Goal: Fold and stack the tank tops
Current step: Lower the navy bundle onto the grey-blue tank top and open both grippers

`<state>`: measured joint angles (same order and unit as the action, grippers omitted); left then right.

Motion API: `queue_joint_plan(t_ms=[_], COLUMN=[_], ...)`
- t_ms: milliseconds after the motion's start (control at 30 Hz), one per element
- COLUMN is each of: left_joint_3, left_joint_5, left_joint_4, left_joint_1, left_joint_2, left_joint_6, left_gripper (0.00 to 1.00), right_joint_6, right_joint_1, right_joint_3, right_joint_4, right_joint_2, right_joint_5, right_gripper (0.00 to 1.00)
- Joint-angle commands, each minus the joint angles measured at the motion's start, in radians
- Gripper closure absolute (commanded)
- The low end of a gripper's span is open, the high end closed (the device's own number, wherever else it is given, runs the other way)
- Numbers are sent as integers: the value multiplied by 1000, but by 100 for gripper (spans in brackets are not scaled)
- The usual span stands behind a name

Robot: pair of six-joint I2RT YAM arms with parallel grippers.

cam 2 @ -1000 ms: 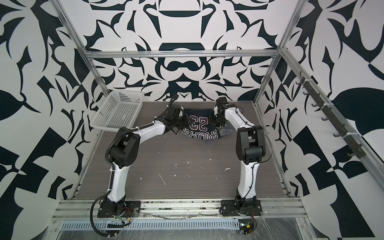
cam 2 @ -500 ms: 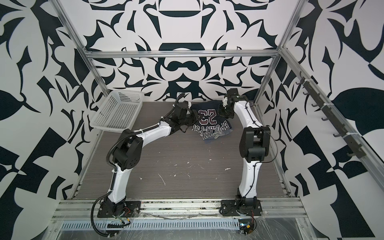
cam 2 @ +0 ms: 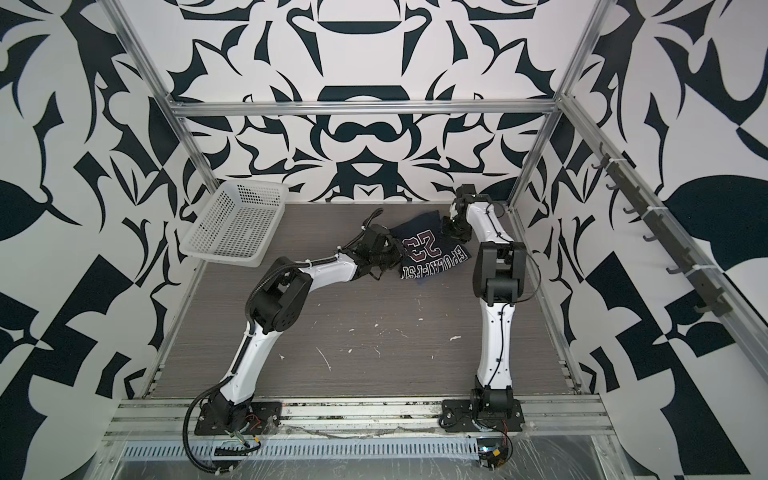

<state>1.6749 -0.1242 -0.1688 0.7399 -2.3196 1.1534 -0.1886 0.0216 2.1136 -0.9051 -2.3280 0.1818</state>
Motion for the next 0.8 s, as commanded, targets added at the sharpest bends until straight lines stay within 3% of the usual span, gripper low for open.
queue_joint_plan(t_ms=[0, 133, 267, 300, 333, 367, 467, 600, 767], left_joint_3=[-52, -161, -274, -298, -329, -361, -477, -654, -795], left_joint_5=[72, 159, 166, 170, 175, 175, 198, 243, 338], left_joint_4=[72, 118, 106, 104, 107, 110, 106, 74, 118], left_joint_1=[0, -9, -18, -19, -20, -24, -48, -97, -141], left_joint_2=[128, 254, 369, 394, 424, 456, 555, 699, 851], left_joint_6=[-41, -74, -136, -155, -176, -196, -218, -238, -314], left_gripper=[41, 32, 28, 27, 25, 23, 16, 16, 9], right_joint_6=[-2, 1, 21, 23, 27, 26, 17, 19, 41], right_joint_1=[9, -22, -97, -113, -131, -145, -175, -202, -208], right_joint_3=[41, -41, -139, -155, -176, -200, -239, -261, -194], right_joint_4=[-32, -7, 51, 59, 72, 92, 110, 125, 104], right_joint_2=[109, 231, 312, 315, 317, 318, 298, 243, 98], right_joint_5=[-111, -171, -157, -151, -148, -147, -146, -154, -178], right_gripper=[43, 37, 32, 24, 4, 1, 1, 1, 1])
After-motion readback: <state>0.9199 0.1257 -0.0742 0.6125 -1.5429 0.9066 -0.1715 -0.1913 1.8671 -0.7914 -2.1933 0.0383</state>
